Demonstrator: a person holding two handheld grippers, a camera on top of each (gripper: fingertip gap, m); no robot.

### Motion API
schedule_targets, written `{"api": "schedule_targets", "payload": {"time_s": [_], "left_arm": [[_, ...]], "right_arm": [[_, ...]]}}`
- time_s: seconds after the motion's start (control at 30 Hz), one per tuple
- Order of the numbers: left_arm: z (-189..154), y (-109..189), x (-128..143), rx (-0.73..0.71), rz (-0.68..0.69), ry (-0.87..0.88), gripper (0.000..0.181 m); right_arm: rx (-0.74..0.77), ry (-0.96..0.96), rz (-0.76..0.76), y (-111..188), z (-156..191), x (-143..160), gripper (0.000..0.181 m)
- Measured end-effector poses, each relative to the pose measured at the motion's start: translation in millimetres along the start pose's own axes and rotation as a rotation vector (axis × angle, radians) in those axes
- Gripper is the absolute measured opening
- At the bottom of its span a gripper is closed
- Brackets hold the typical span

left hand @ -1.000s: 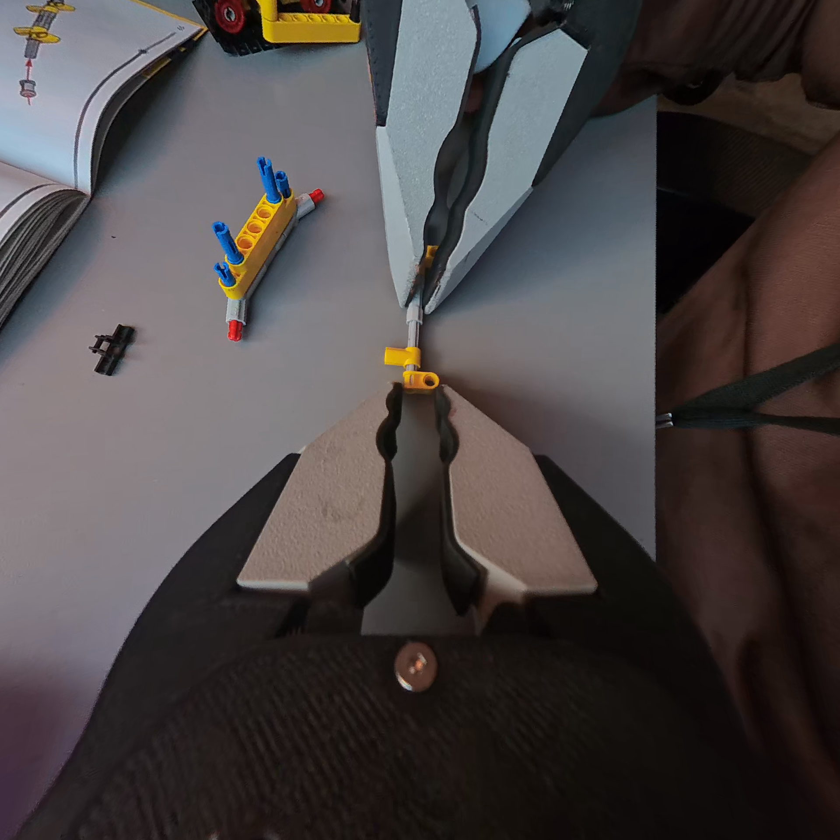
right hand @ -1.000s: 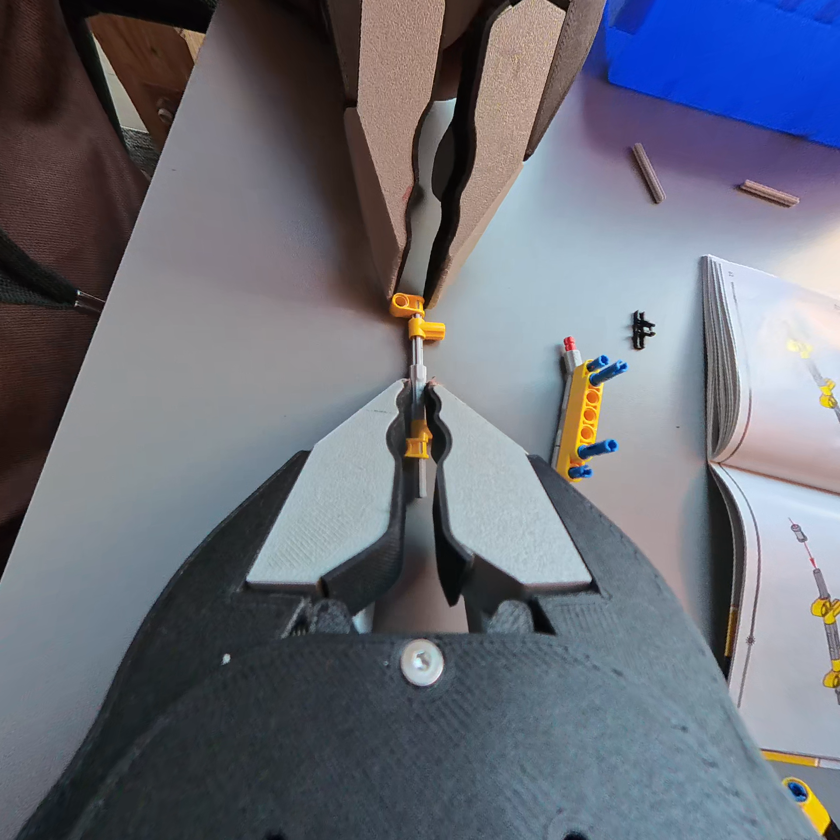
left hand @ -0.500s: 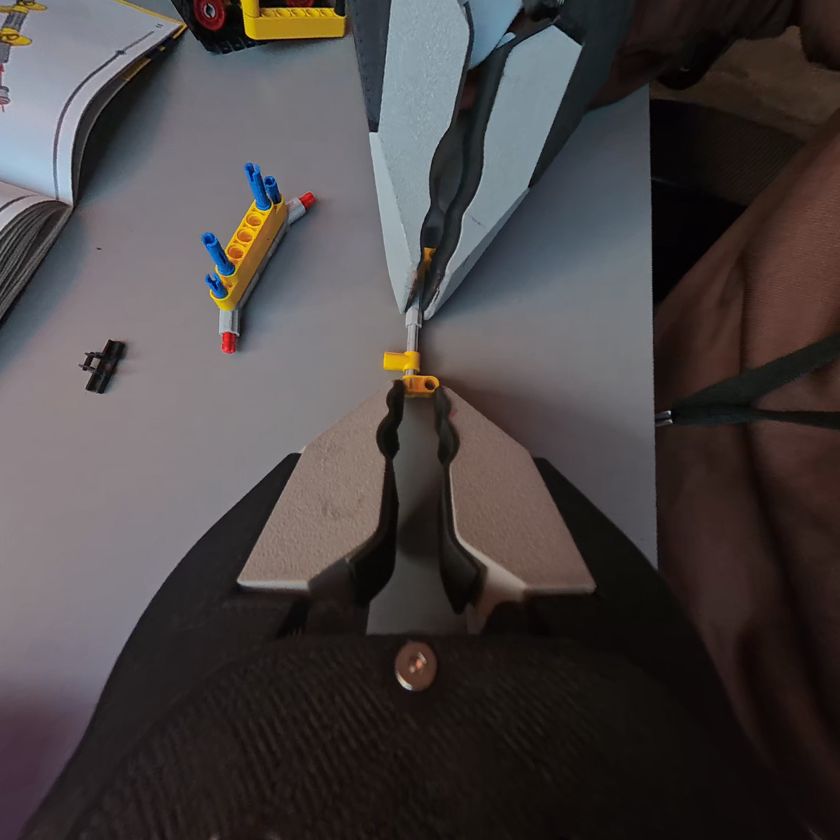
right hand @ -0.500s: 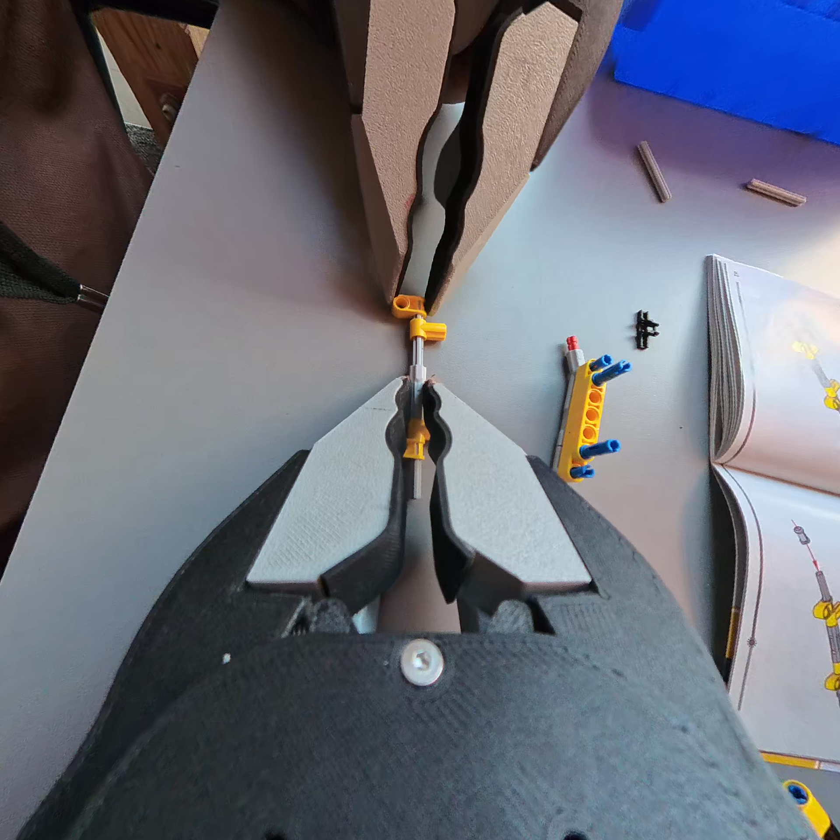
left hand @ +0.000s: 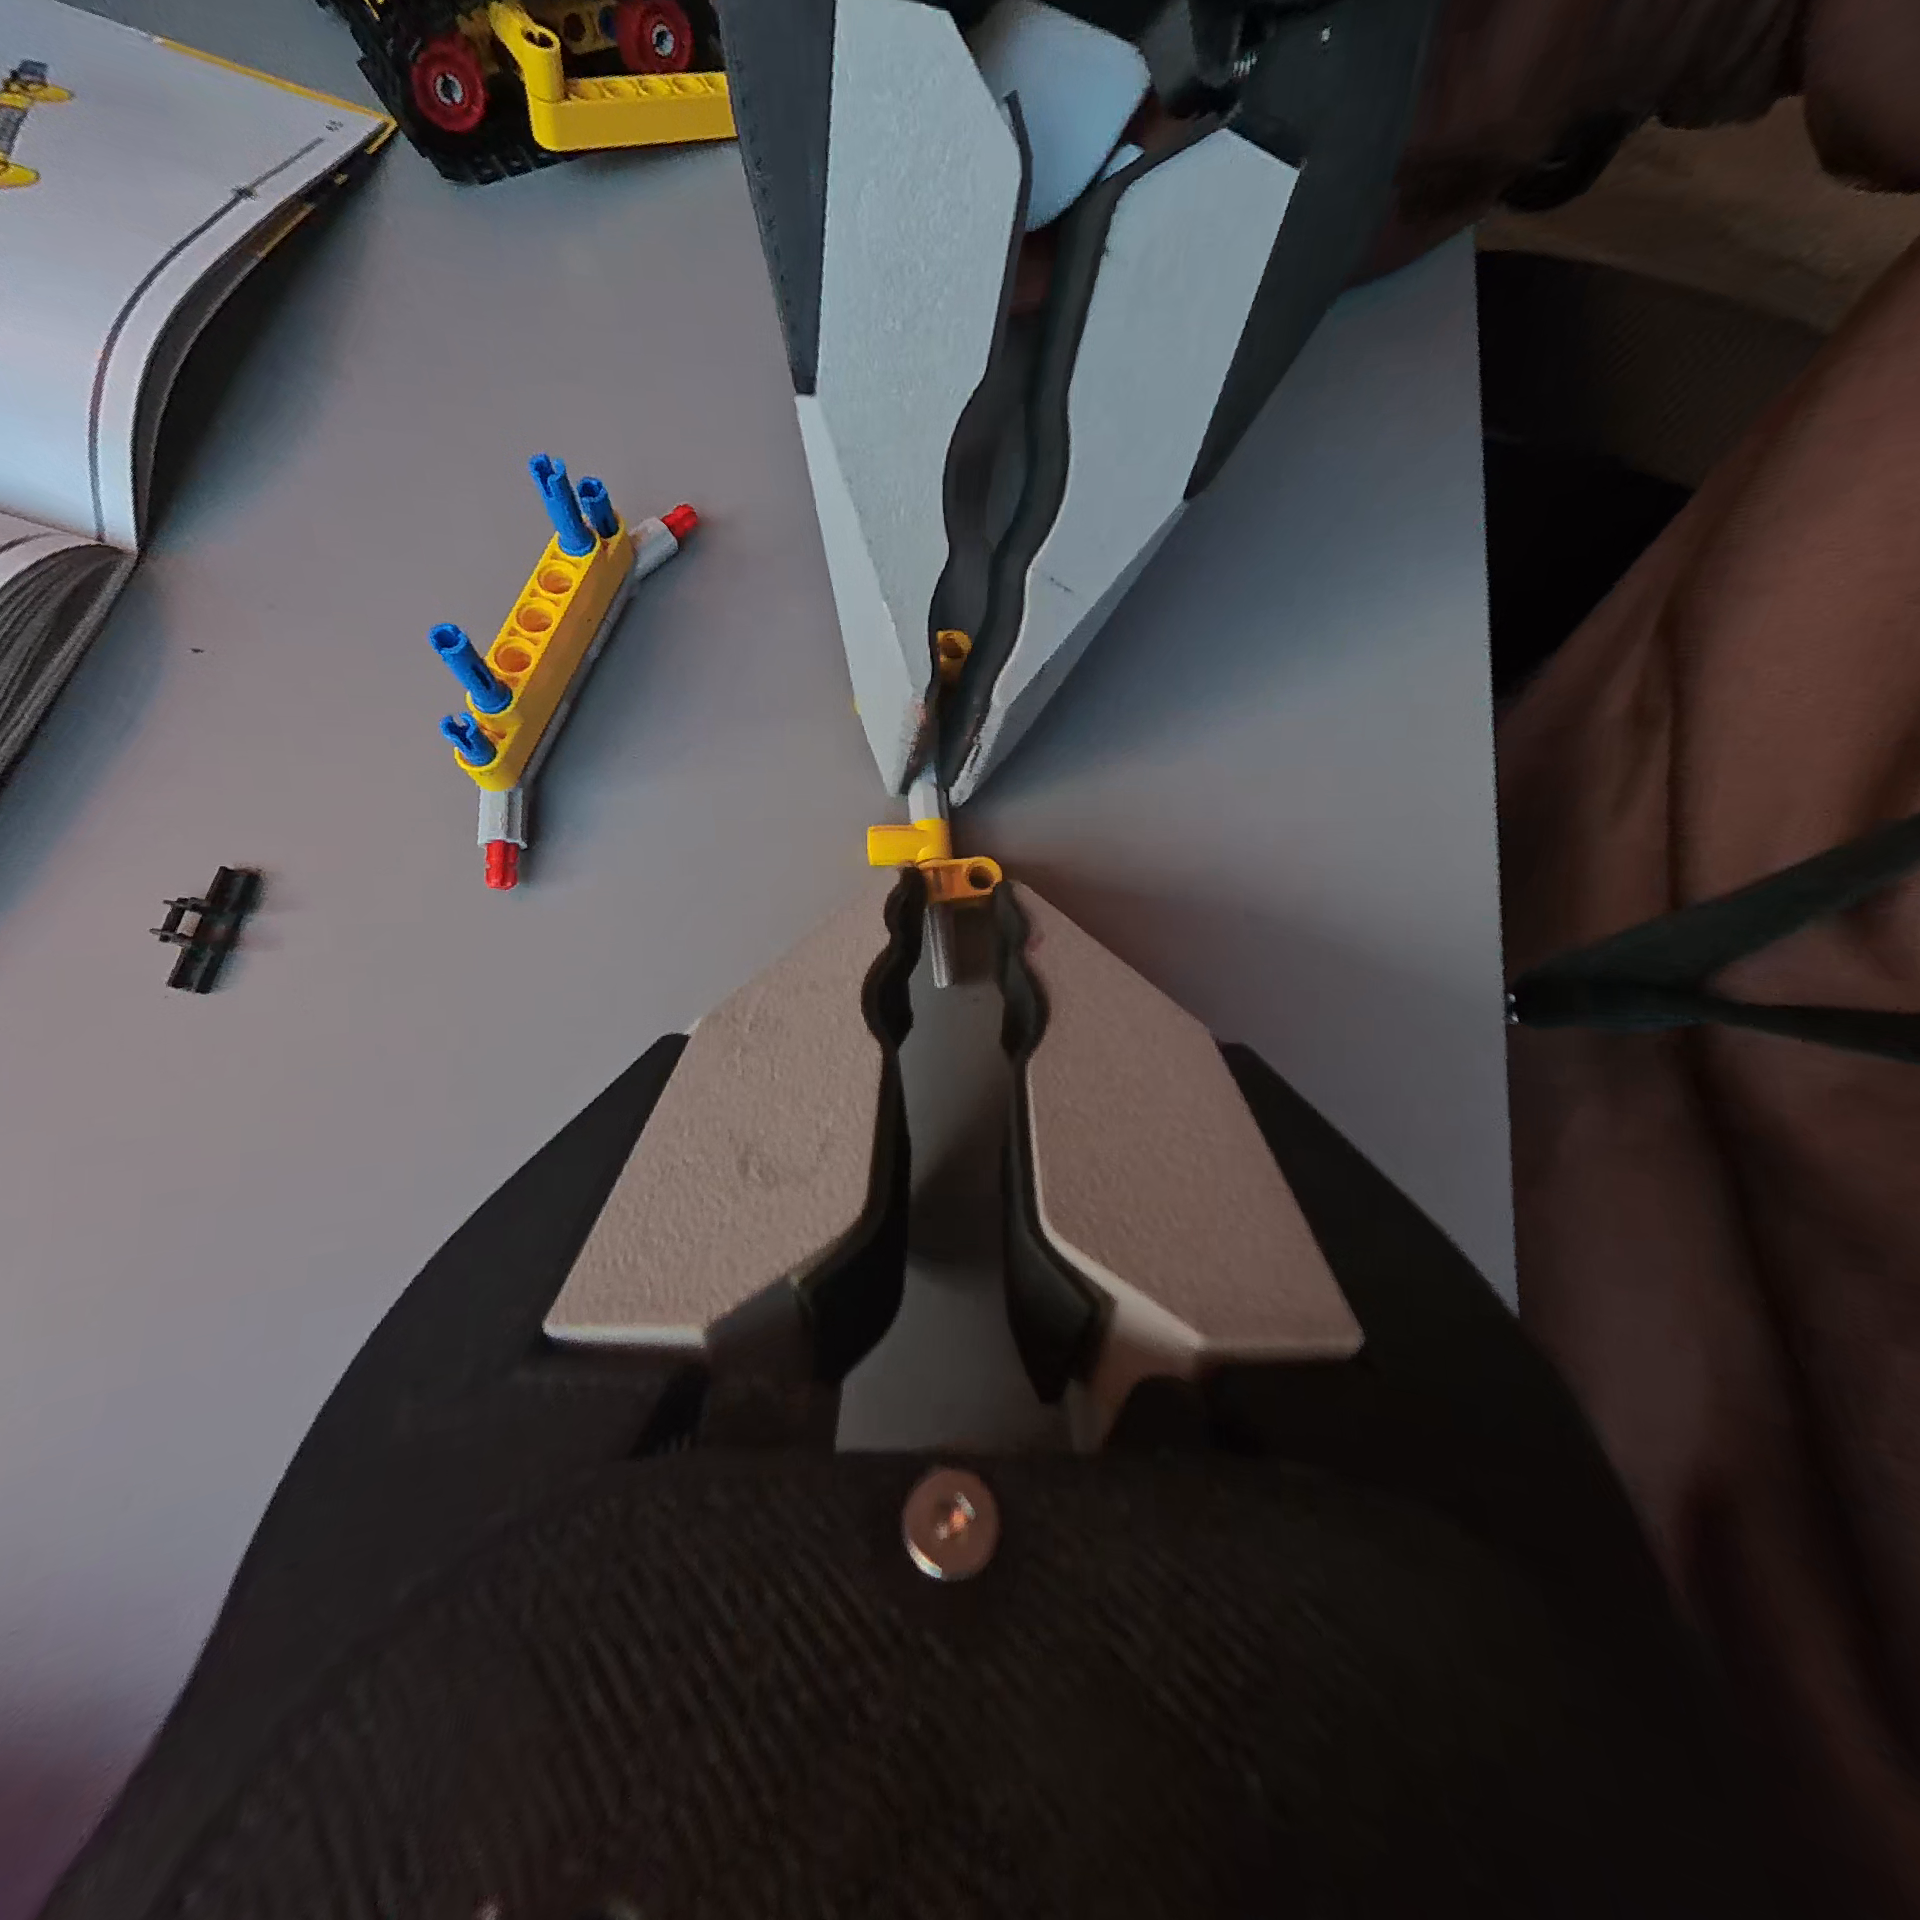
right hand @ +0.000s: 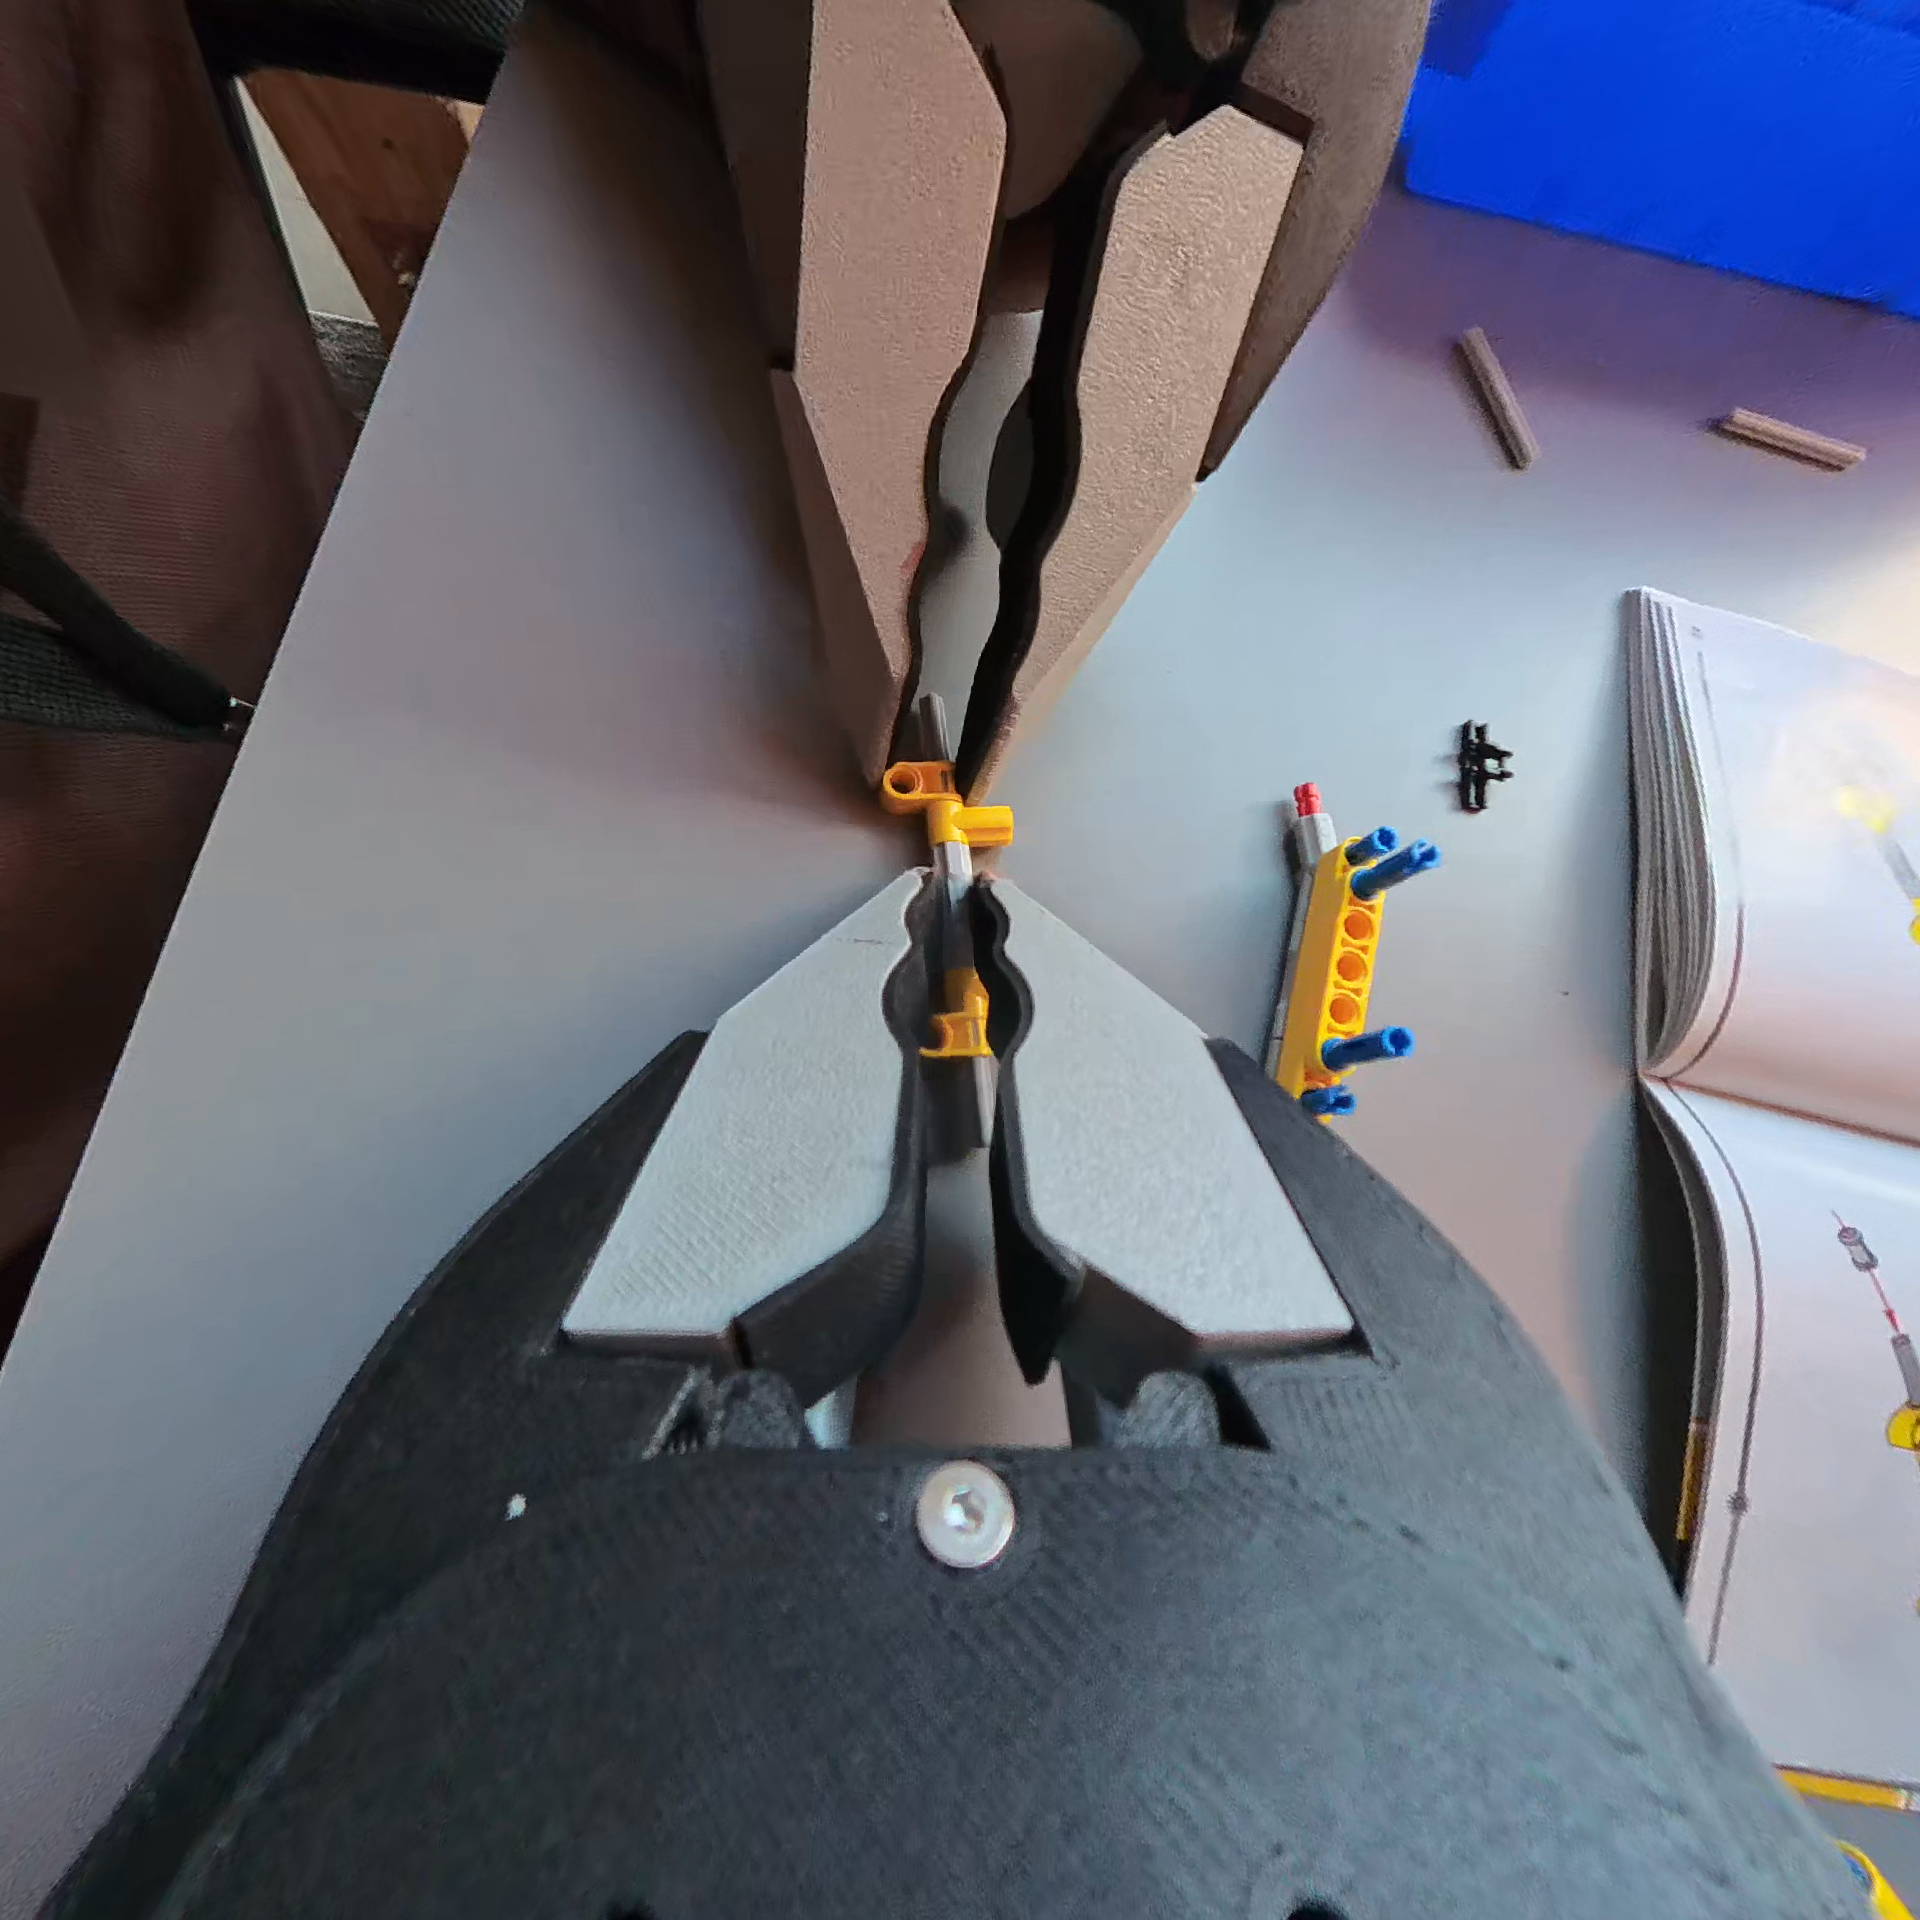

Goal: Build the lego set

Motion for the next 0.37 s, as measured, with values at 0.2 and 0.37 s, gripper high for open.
{"api": "schedule_targets", "payload": {"time_s": [0.2, 0.37], "left_arm": [[2, 1, 1, -0.013, -0.006, -0.004, 0.010], [3, 3, 2, 0.008, -0.004, -0.003, 0.010]], "right_arm": [[0.067, 0.059, -0.018, 11, -1, -3, 0.012], [0.114, 0.013, -0.060, 30, -15, -2, 0.019]]}}
Point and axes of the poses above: each gripper's, where its closed fingertips meet, y back along the fingers, x out of its underside, z = x × y across the jaws, the point moved 1 cm from there along y, back along the fingers, and after that the axes turned 6 degrees about y, right-handed, at the moved point
